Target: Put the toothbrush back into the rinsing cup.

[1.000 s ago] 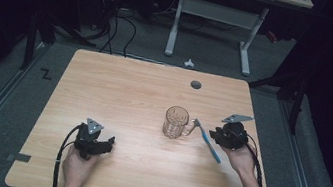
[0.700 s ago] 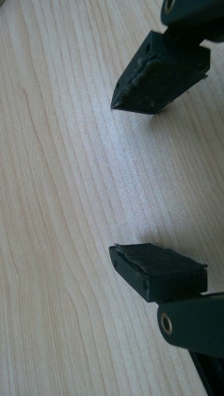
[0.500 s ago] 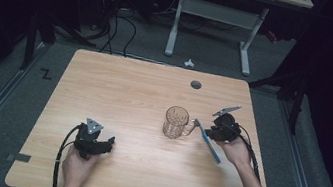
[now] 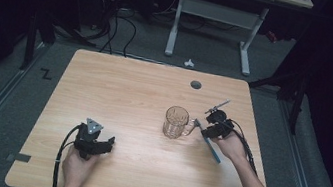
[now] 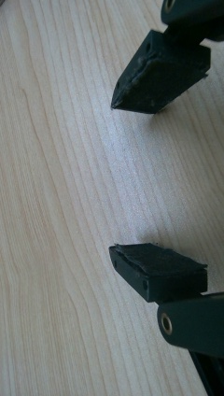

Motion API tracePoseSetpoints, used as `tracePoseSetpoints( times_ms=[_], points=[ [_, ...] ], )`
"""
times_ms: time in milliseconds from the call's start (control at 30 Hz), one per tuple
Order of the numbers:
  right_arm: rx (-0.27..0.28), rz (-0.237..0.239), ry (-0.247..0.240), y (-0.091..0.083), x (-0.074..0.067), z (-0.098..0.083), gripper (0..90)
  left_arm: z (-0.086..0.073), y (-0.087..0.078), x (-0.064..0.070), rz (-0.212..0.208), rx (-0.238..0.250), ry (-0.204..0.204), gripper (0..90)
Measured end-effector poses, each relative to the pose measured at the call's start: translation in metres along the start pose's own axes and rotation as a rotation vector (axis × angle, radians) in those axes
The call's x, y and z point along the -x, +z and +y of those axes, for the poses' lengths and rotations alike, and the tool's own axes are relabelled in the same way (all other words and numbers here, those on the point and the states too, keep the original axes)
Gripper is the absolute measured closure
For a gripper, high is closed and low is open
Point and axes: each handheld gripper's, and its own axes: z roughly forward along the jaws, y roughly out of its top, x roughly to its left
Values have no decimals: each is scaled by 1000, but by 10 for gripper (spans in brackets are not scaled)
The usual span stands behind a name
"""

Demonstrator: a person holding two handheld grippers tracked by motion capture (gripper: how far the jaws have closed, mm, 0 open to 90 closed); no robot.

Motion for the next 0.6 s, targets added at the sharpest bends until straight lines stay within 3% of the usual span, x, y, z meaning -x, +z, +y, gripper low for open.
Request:
tracePoseSetpoints(
  times_ms=[267,600],
  points=[
    [-66,-10,-13,9,0,8,648,0,0,0,1,0,0,253],
    [-111,7,-1,17,2,13,660,0,0,0,1,0,0,255]
  ],
)
